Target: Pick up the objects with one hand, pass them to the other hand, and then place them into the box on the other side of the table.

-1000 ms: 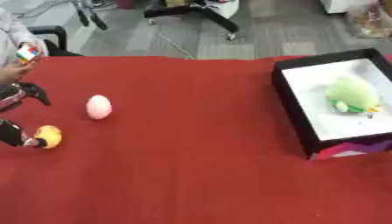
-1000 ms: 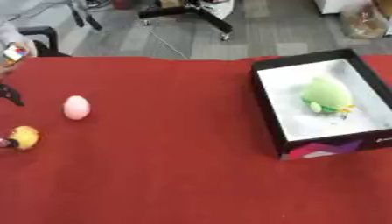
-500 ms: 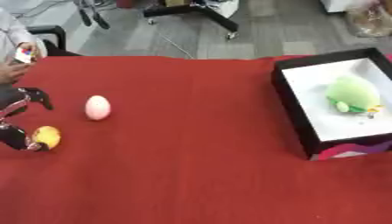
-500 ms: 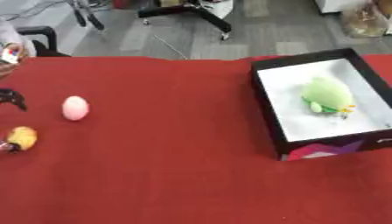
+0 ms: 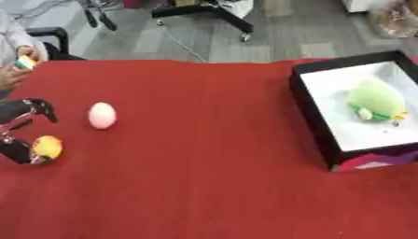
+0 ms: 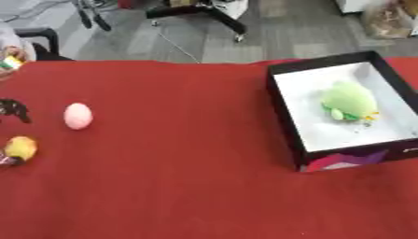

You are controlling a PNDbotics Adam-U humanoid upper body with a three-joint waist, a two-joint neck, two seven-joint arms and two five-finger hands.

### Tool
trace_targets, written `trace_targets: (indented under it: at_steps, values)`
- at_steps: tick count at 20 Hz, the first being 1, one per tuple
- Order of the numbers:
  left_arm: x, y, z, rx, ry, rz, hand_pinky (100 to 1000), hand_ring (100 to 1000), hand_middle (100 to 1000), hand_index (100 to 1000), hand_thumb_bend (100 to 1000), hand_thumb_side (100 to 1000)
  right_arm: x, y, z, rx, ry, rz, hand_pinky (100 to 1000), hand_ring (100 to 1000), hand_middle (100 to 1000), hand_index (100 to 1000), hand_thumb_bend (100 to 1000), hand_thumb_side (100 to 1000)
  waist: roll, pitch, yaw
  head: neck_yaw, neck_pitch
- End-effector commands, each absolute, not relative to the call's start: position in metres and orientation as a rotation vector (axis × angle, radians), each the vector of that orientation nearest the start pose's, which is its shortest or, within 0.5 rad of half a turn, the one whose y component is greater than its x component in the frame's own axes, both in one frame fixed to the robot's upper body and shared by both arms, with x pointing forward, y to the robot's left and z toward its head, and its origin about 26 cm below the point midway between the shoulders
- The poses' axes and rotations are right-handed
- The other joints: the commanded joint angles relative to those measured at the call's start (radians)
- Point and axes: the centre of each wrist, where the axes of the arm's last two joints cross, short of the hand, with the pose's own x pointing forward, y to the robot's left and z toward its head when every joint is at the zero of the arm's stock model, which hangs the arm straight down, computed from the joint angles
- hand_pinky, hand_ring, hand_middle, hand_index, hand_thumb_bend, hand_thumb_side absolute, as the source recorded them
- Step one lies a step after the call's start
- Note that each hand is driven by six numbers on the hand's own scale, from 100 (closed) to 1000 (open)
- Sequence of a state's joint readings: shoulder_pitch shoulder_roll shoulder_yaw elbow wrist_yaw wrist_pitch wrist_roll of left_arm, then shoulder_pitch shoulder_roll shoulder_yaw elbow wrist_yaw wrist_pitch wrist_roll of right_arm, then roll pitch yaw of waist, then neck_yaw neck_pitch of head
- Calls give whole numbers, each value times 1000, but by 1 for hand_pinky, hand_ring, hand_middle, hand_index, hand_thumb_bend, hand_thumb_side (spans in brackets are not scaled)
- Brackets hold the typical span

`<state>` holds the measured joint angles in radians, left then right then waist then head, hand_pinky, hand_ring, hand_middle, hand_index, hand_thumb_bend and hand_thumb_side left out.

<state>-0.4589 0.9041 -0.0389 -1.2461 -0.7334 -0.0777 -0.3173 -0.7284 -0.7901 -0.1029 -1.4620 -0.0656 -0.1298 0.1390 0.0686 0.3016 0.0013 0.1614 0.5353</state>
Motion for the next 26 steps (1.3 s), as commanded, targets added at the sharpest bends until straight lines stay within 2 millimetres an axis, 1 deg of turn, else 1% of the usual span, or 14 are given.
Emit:
trace_targets:
  at_steps: [1,4,6,7,10,16,17,20,24,26]
  values:
    - [360,471,210,1210,-1075,-1275,844,891,831,744,632,100,366,-388,338,-639,-2278,665,910,996,986,899,447,210,6,-2,-1,4,-13]
    - [359,475,208,1209,-1053,-1269,842,893,834,746,625,100,366,-388,339,-641,-2280,664,910,995,985,898,447,209,6,1,-4,6,-16]
    - [359,477,207,1213,-1043,-1263,841,893,834,747,613,100,366,-388,338,-642,-2280,664,910,994,984,898,425,209,6,2,-5,6,-17]
    - [359,478,207,1217,-1040,-1260,840,893,834,748,629,100,366,-388,338,-643,-2280,664,910,994,984,897,429,211,6,3,-5,6,-17]
    - [358,481,208,1229,-1033,-1247,839,893,834,748,631,100,366,-389,338,-647,-2278,662,910,994,983,898,415,213,6,5,-4,8,-18]
    - [358,484,207,1230,-1028,-1237,840,892,833,746,626,100,366,-389,338,-648,-2278,661,910,994,983,898,415,213,6,5,-3,9,-19]
    - [358,485,205,1227,-1017,-1236,838,893,834,723,556,100,366,-389,337,-647,-2279,661,910,993,982,897,408,209,5,7,-4,14,-23]
    - [358,487,202,1221,-984,-1243,836,895,838,720,529,100,366,-389,337,-646,-2282,657,910,993,982,897,410,206,4,10,-7,21,-27]
    - [359,489,199,1222,-959,-1246,832,895,839,720,516,100,366,-389,337,-647,-2283,654,910,992,981,897,388,206,4,13,-9,24,-30]
    - [360,489,197,1214,-958,-1245,828,891,828,708,486,100,366,-389,337,-648,-2285,651,910,992,980,896,391,198,4,14,-10,25,-31]
